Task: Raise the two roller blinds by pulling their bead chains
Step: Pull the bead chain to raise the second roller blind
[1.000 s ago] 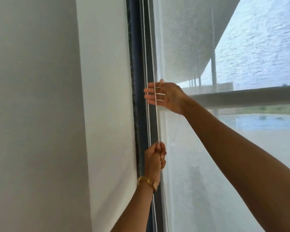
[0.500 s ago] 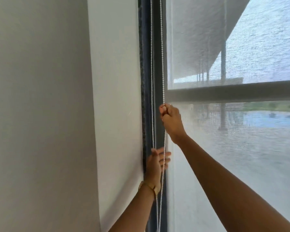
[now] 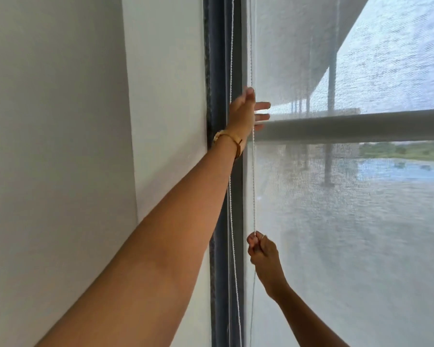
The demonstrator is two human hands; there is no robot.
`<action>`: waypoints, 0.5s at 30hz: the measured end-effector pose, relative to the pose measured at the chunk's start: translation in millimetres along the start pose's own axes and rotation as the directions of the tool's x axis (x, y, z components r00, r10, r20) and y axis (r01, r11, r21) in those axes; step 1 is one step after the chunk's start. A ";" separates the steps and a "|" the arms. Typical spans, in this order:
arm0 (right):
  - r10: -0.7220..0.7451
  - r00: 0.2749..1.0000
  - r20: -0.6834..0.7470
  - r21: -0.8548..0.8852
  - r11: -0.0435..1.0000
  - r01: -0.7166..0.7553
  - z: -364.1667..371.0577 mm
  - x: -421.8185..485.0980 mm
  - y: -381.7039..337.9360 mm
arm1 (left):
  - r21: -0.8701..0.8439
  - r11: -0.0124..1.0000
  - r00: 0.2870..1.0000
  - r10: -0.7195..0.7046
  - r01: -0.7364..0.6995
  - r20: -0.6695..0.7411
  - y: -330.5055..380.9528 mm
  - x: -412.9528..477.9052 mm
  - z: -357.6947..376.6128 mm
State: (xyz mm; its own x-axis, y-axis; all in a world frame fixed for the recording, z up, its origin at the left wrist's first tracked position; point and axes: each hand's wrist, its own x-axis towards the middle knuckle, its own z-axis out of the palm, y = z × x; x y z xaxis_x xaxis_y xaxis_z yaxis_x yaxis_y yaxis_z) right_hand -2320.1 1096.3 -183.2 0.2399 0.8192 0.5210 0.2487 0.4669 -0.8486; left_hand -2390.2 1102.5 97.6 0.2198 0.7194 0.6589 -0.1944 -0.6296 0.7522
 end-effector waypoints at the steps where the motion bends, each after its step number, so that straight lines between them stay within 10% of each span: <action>1: 0.007 1.000 0.004 0.012 1.000 -0.007 1.0 -6.0 6.0 | -0.014 1.000 1.000 -0.008 0.008 0.002 2.5 0.3 5.0; 8: 0.042 0.992 0.117 0.137 0.989 -0.058 -7.5 -8.1 17.5 | 0.265 0.914 0.911 0.363 -0.307 -0.196 -15.9 -16.0 12.3; 15: -0.148 0.987 0.069 0.197 0.971 0.132 -31.5 81.5 -97.4 | 0.097 0.977 0.971 0.200 -0.188 -0.131 -58.1 -34.3 -5.1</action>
State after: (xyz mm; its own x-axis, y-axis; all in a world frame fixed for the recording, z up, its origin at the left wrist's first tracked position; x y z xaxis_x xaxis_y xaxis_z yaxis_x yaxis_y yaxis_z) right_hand -2295.2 1107.1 -55.2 0.1350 0.7620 0.6333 0.0882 0.6274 -0.7737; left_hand -2391.4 1115.9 31.3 0.0494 0.6113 0.7899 -0.1386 -0.7790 0.6115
